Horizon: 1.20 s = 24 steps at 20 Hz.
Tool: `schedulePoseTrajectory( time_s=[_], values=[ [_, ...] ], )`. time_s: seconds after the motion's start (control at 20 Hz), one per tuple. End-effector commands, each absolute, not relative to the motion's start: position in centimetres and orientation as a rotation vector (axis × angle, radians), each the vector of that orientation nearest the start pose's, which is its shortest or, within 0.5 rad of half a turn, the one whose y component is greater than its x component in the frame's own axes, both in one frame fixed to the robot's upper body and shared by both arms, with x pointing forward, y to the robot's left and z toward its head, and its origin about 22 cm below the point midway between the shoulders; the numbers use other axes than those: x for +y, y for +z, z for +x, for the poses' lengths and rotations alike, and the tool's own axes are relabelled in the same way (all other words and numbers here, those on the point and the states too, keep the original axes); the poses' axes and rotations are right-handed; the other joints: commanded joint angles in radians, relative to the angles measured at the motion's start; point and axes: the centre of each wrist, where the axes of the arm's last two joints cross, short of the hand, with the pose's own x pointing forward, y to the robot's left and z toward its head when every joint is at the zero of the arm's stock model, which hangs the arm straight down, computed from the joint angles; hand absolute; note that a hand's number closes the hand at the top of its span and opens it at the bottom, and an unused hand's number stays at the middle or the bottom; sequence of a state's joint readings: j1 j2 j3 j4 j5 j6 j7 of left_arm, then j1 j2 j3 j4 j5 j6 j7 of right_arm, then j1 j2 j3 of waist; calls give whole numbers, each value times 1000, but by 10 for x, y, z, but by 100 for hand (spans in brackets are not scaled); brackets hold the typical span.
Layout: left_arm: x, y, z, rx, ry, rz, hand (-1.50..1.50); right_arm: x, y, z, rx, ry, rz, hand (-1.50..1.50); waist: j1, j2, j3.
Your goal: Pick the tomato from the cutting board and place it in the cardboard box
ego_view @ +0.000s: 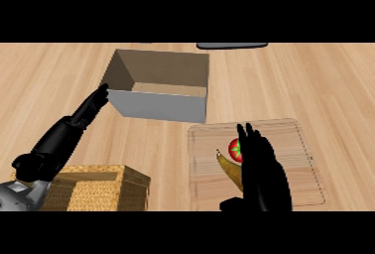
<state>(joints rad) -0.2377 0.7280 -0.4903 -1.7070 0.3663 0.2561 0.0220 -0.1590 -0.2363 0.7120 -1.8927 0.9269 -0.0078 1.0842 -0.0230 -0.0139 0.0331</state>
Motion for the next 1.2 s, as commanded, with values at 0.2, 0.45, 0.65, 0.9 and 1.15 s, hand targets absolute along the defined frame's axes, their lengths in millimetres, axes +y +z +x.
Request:
schedulePoseTrajectory(
  time_s=[0.2,0.45,0.65,0.9,1.15],
  values=[
    [226,64,262,-1596,-447,-22,0,-105,79,225,-964,801,-930,-150,13,22,-34],
    [220,64,269,-1610,-442,-7,0,-101,54,229,-918,799,-930,-150,9,21,-34],
    [216,55,260,-1598,-442,-30,0,-103,57,223,-986,799,-946,-150,9,16,-33],
    [226,55,271,-1594,-454,-17,0,-103,45,226,-970,799,-958,-150,4,19,-34],
    [213,54,273,-1589,-437,-27,0,-108,34,237,-929,850,-950,-150,1,21,-33]
  ],
)
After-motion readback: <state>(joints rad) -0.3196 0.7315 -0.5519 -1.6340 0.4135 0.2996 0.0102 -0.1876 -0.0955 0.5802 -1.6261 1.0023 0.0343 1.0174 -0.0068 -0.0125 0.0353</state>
